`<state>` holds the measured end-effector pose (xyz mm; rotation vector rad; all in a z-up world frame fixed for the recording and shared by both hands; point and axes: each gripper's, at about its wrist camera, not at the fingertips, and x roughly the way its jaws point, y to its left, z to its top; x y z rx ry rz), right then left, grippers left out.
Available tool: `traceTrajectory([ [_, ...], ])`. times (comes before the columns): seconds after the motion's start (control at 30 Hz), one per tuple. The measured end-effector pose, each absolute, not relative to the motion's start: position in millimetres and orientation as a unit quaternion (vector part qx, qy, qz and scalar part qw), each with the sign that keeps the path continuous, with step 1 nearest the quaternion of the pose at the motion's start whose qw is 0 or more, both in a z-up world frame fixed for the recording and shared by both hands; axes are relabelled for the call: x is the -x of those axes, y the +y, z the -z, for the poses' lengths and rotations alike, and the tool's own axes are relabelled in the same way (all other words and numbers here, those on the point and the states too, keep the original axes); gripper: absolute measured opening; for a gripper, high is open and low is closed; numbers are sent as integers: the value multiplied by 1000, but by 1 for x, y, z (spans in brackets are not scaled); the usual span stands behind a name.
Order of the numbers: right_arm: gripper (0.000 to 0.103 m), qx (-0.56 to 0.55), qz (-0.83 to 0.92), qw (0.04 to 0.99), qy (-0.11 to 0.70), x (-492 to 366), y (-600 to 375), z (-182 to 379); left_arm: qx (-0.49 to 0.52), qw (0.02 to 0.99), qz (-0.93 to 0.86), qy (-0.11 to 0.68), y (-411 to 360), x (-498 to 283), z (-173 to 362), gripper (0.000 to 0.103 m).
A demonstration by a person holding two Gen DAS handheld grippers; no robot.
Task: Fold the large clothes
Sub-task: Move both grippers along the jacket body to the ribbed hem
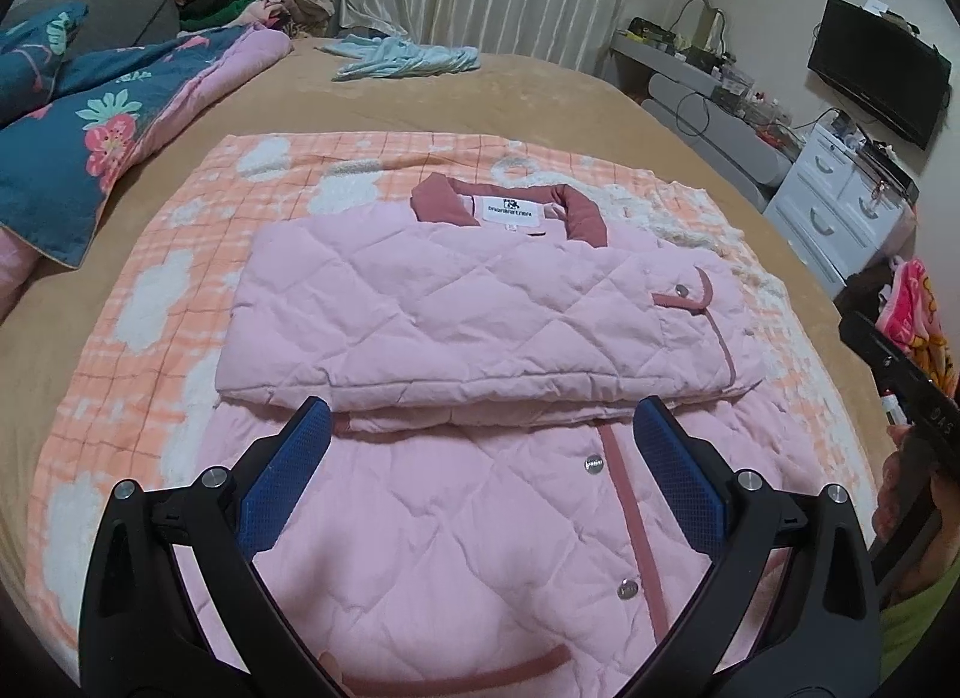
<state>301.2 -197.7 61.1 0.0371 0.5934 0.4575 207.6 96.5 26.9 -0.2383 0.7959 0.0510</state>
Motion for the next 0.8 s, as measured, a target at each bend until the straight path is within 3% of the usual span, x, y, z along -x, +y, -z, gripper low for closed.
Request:
traceTrajectory([
  [0.8, 99, -16, -230, 936, 266, -230, -207, -77, 119, 930, -20, 348, 101, -144, -47, 95],
])
